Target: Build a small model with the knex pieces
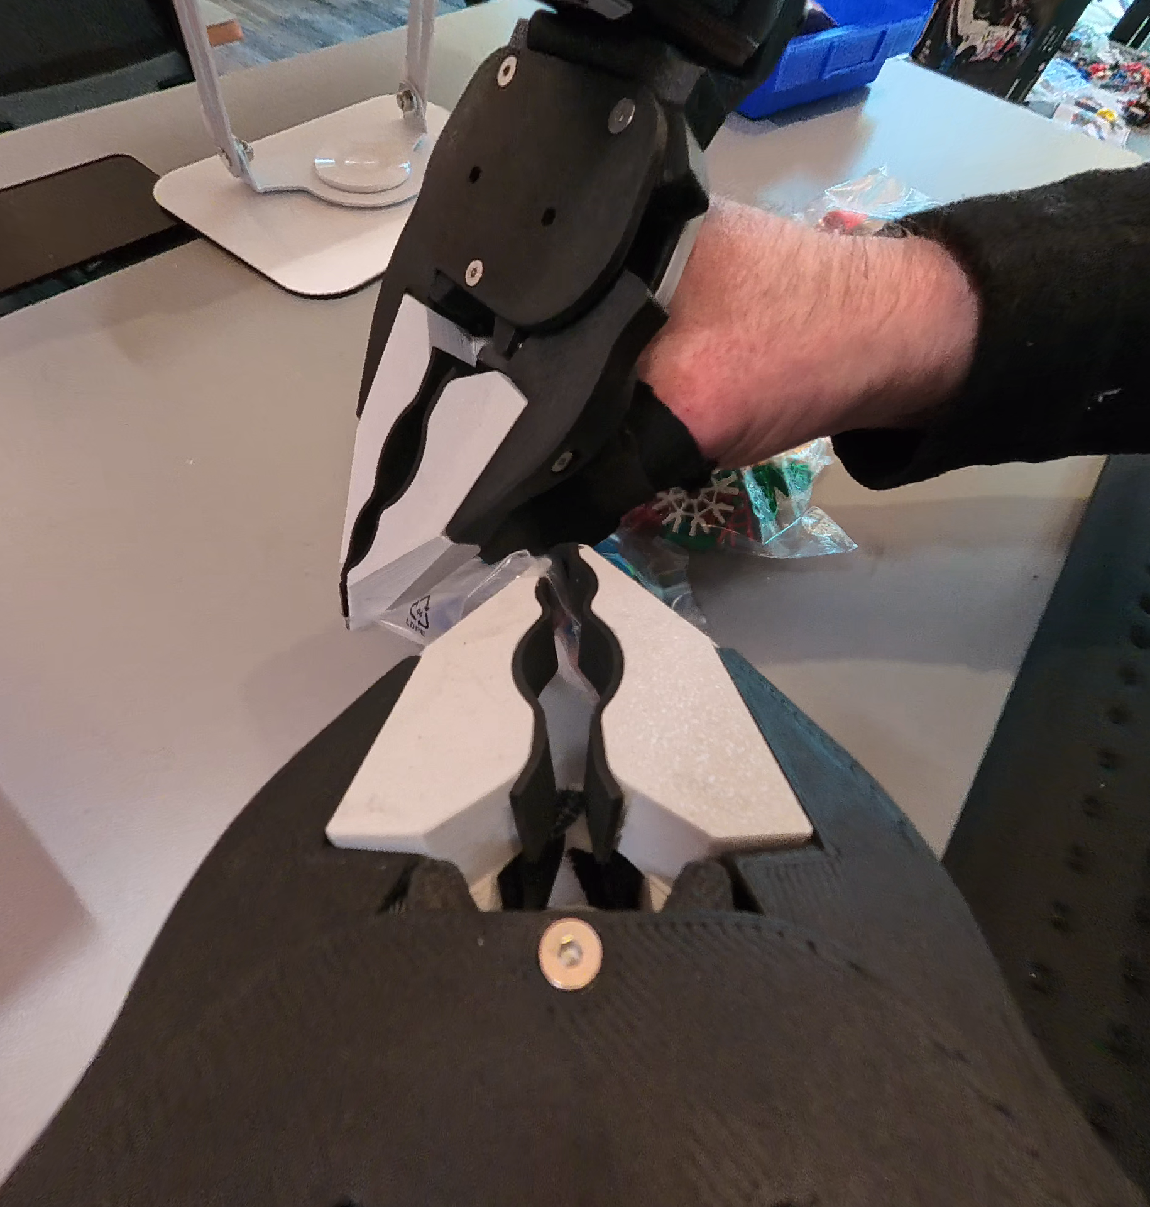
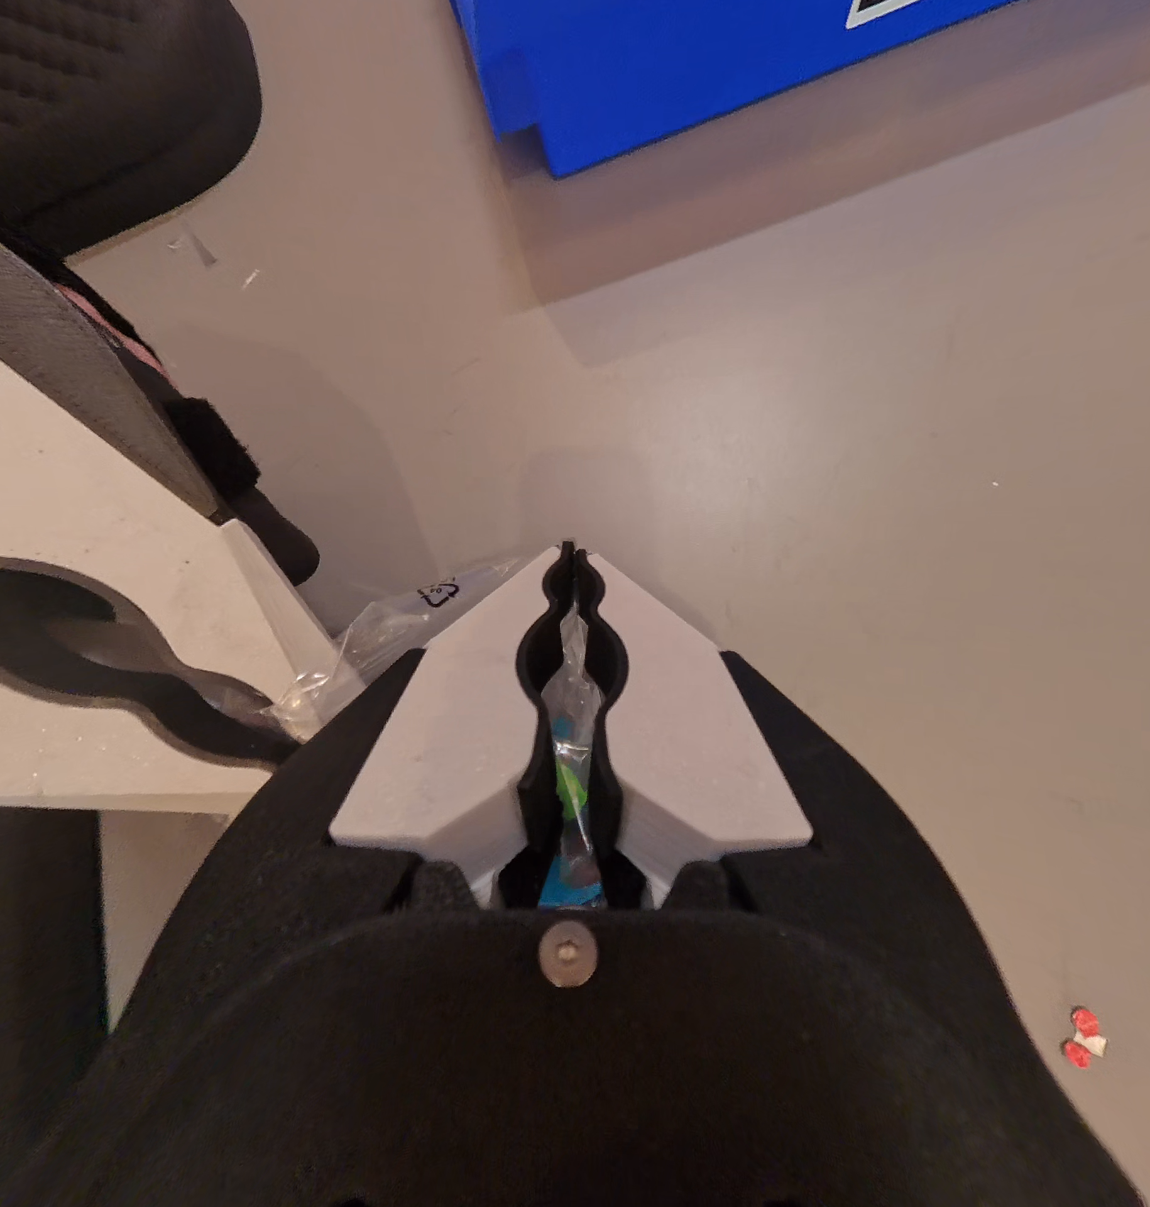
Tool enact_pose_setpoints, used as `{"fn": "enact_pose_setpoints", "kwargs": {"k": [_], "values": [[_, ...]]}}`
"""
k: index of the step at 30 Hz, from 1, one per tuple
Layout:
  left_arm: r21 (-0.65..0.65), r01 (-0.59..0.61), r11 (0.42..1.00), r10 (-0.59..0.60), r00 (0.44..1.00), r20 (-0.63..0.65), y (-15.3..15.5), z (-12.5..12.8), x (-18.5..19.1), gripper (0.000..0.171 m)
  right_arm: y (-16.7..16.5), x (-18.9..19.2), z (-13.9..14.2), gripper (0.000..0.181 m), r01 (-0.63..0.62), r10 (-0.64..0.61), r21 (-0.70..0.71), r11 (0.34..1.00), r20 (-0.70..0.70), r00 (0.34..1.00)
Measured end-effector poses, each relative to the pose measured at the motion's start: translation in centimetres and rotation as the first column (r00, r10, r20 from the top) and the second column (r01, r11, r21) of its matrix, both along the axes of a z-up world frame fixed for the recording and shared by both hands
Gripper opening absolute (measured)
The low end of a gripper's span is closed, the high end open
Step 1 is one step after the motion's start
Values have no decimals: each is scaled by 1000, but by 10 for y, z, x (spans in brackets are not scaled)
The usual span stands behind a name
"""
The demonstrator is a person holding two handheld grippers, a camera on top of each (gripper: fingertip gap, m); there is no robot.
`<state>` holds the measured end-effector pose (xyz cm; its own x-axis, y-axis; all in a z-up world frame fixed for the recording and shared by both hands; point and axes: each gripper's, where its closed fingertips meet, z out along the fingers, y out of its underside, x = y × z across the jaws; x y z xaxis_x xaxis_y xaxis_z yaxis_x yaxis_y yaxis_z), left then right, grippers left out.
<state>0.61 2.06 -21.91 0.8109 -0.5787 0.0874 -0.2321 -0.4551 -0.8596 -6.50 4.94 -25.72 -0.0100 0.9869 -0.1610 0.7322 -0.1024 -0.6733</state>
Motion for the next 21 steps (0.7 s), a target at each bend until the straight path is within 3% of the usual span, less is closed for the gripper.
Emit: {"fn": "enact_pose_setpoints", "kwargs": {"k": [2,6,9,14,17,21], "values": [[5,-19,1000,19,1000,-5,0,0,-2,0,0,-2,0,0,1,-1,-9,1000,-9,1000],[-40,-91,995,97,977,192,-5,10,-28,0,6,6,17,0,25,-24,26,999,-68,997],[-55,-181,982,189,959,210,-7,22,-65,29,12,16,30,0,35,-33,12,999,-110,993],[-124,-188,974,200,975,101,8,28,-58,87,2,23,44,0,36,-34,19,999,-129,991],[-190,-189,963,199,979,39,21,11,-51,77,-9,23,51,0,25,-24,3,1000,-156,987],[-265,-86,960,121,986,117,14,-1,-30,17,-15,31,59,0,27,-35,-44,999,-197,980]]}}
